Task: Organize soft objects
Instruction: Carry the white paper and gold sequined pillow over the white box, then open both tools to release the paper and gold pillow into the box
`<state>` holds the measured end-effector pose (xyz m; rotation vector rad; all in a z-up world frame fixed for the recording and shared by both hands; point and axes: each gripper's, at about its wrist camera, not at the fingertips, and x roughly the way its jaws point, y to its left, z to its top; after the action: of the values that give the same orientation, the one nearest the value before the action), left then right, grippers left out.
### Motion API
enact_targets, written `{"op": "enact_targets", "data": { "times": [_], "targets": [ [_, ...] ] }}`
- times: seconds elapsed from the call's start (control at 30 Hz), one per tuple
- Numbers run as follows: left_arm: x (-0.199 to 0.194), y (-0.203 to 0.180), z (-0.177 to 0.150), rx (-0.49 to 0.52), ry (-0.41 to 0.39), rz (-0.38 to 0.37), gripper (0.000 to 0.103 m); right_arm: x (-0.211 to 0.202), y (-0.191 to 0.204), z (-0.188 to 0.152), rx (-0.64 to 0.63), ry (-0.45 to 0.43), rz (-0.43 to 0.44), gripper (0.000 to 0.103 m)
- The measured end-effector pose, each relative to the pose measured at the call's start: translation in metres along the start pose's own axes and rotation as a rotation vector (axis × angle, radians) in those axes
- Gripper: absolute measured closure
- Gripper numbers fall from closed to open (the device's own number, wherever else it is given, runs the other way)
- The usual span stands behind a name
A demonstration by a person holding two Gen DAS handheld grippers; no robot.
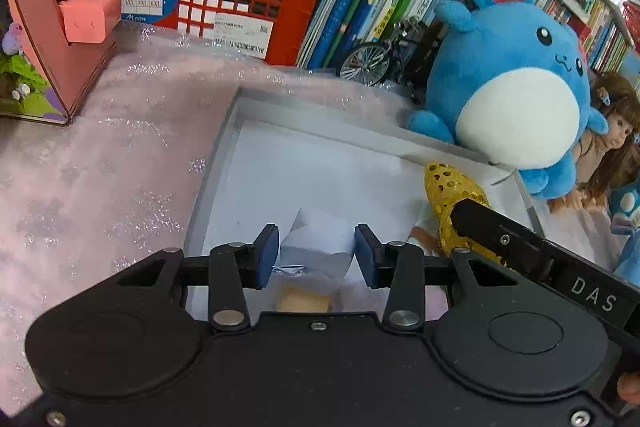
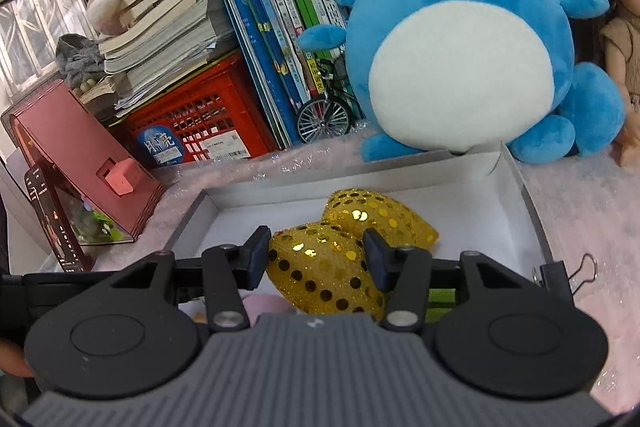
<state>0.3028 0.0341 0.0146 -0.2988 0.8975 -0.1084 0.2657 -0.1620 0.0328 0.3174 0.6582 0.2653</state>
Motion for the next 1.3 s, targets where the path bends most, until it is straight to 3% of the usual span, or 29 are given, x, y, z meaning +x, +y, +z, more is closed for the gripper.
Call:
{"op": "enact_targets", "data": {
  "times": [0.3, 0.6, 0.67, 0.9, 1.03, 1.3],
  "targets": [
    [0.006, -0.002, -0.001, -0.006, 0.039, -0.004, 0.063, 0.002, 0.001, -0.001, 0.005, 0.007, 0.006, 0.046],
    [0.006, -0.002, -0.002, -0.003, 0.045, -0.007, 0.062, 0.000, -0.002, -0.002, 0.026, -0.002, 0.015, 0.038],
    [0.005, -0.004, -0.003, 0.009, 0.046, 0.000, 0.060, -0.001, -0.002, -0.002, 0.029, -0.004, 0.022, 0.030],
    [-0.005, -0.008, -0.005, 0.038, 0.022, 0.018, 0.052, -0.017, -0.001, 0.002, 0.000, -0.033, 0.027, 0.024],
    [-0.018, -0.011, -0.006, 0.065, -0.009, 0.011, 0.036, -0.032, -0.002, 0.004, -0.027, -0.051, 0.031, 0.020],
    [-0.047, -0.020, -0.017, 0.131, -0.077, 0.000, 0.030, -0.072, -0.003, -0.004, -0.124, -0.104, 0.028, 0.014]
  ]
}}
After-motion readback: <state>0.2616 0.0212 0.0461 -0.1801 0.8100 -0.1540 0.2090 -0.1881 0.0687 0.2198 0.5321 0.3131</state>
